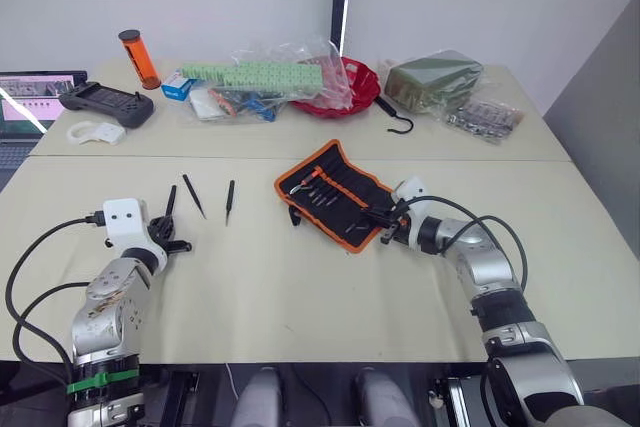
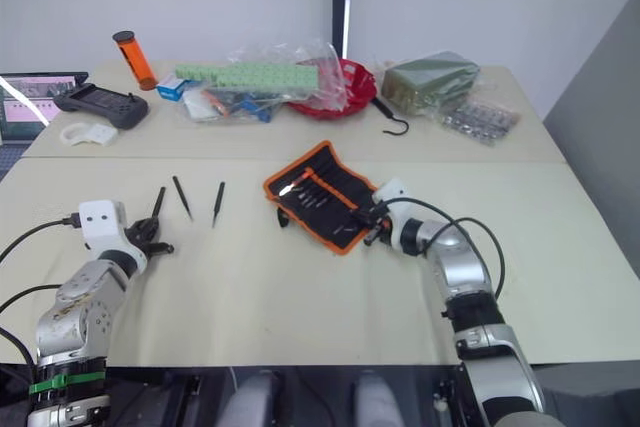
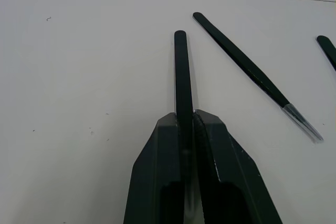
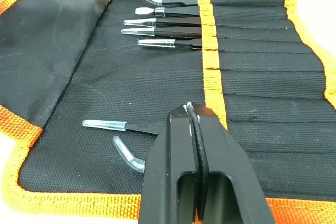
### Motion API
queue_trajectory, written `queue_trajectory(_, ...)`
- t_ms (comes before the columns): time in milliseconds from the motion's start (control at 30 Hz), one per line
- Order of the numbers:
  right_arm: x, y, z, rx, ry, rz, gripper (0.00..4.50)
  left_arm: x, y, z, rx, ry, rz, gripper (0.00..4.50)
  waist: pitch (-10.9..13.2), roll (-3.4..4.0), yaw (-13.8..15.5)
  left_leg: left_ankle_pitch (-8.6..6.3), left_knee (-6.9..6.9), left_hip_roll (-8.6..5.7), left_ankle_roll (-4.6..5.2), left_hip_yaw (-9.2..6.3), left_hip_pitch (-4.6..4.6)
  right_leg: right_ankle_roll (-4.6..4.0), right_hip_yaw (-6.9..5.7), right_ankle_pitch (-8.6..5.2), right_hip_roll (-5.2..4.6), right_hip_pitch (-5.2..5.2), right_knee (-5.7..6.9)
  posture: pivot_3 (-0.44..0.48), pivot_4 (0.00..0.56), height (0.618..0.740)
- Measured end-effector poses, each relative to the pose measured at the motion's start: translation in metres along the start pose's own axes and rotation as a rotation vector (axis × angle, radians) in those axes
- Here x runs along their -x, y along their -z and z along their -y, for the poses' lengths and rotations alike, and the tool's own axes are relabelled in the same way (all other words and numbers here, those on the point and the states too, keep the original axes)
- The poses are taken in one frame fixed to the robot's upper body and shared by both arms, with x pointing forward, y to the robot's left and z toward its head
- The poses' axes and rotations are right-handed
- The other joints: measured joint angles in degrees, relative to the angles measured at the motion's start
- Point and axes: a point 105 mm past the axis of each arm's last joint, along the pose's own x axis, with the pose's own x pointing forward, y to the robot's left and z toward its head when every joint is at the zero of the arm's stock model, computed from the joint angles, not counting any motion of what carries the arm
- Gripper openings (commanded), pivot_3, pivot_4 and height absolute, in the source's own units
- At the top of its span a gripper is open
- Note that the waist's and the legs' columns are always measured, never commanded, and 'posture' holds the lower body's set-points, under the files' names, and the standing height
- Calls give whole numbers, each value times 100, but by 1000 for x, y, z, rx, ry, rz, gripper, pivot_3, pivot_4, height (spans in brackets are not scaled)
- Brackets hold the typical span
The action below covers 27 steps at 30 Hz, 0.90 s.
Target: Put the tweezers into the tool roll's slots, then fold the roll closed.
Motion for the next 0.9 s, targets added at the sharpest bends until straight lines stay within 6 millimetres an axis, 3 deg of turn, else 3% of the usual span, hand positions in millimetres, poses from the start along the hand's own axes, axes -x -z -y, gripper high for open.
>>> queue_trajectory(167,2,-14,7,14,14,34,0,7,-15,-6,-2,11,57,34,0,0,-2,1,6,1,-1,0,-48,-1,2,2,1,-54,11,0,150,740)
queue_trajectory(400,-1,-12,10,-3,24,33,0,12,-47,13,-25,119,129,34,0,0,-2,1,3,1,-1,1,-58,0,2,2,0,-65,10,0,150,740)
queue_trajectory(667,-3,-4,11,7,37,14,0,24,-108,89,-76,498,179,34,1,-1,-18,1,3,0,0,1,-58,2,2,3,2,-66,13,0,150,740)
queue_trajectory(900,-3,-2,10,16,46,25,0,22,-134,156,-179,670,101,34,1,-1,-20,1,6,-1,0,0,-59,5,2,3,4,-63,13,0,150,740)
